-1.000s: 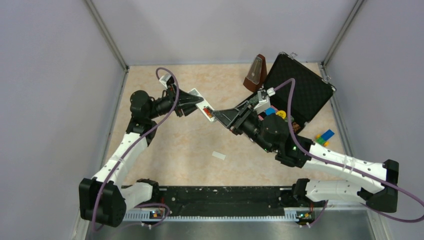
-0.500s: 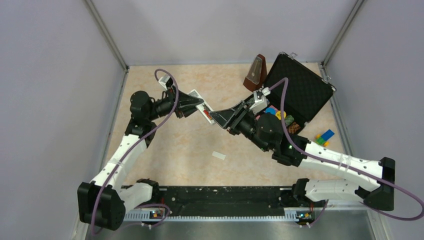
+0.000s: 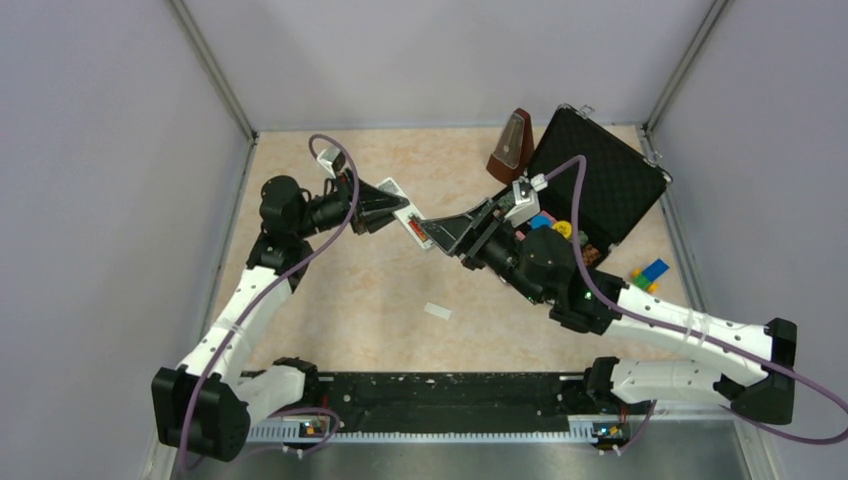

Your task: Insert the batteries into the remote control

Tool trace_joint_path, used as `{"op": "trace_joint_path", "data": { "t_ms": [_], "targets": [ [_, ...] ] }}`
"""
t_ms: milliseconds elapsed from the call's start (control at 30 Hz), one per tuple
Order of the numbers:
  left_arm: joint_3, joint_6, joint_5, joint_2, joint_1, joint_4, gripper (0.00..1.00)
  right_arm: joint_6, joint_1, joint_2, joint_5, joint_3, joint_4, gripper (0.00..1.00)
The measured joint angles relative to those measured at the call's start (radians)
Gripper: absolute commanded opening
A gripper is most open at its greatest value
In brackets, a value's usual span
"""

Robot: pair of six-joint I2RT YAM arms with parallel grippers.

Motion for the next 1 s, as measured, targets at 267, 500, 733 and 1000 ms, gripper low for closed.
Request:
{"op": "trace_joint_path", "data": {
  "t_ms": [267, 500, 733, 1000],
  "targets": [
    [0.095, 0.236, -0.037, 0.000, 0.000, -0.278, 0.00, -0.117, 0.000, 0.011, 0.000, 0.055, -0.123, 0.73],
    [0.100, 0.360, -0.045, 0.023, 0.000, -0.424, 0.00, -0.318, -0.009, 0.111, -0.006, 0.153, -0.232, 0.70],
    [0.100, 0.515, -0.096, 0.075, 0.005, -0.581, 0.00, -0.432, -0.070, 0.248, -0.067, 0.193, -0.301, 0.61],
    [0.101, 0.674, -0.214, 0.243, 0.010, -0.701, 0.00, -0.409, -0.164, 0.335, -0.208, 0.102, -0.229, 0.58]
  ]
}}
